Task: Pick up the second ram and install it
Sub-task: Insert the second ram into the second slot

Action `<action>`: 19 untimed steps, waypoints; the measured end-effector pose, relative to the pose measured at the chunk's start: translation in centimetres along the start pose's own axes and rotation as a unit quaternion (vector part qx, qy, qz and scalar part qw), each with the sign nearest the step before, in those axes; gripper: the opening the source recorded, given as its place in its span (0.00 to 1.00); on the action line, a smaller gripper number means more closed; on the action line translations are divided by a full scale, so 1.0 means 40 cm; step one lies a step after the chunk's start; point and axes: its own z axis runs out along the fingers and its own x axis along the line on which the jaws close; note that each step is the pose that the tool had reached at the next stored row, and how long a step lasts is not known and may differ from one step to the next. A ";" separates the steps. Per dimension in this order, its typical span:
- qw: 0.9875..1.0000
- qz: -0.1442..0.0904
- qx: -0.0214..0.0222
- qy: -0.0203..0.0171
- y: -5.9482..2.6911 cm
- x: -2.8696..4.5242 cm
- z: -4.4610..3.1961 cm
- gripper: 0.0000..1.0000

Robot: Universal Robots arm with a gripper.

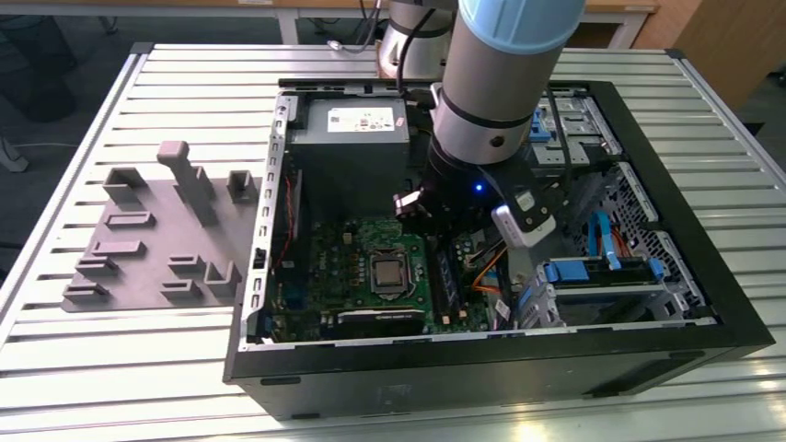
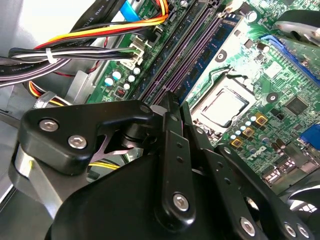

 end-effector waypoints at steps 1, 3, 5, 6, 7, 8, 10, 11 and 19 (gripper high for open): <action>1.000 0.000 0.000 0.000 0.000 0.000 0.000 0.14; 1.000 0.000 0.000 0.000 0.000 0.000 0.000 0.14; 1.000 0.000 0.000 0.000 0.000 0.000 -0.001 0.14; 1.000 0.000 0.000 0.000 0.000 0.000 -0.001 0.14; 1.000 0.000 0.000 0.000 0.000 0.000 -0.001 0.14; 1.000 0.000 0.000 0.000 0.000 0.000 -0.001 0.14; 1.000 0.000 0.000 0.000 0.000 0.000 -0.001 0.14; 1.000 0.000 0.000 0.000 0.000 0.000 -0.006 0.14; 1.000 0.000 0.000 0.000 0.000 0.000 -0.010 0.14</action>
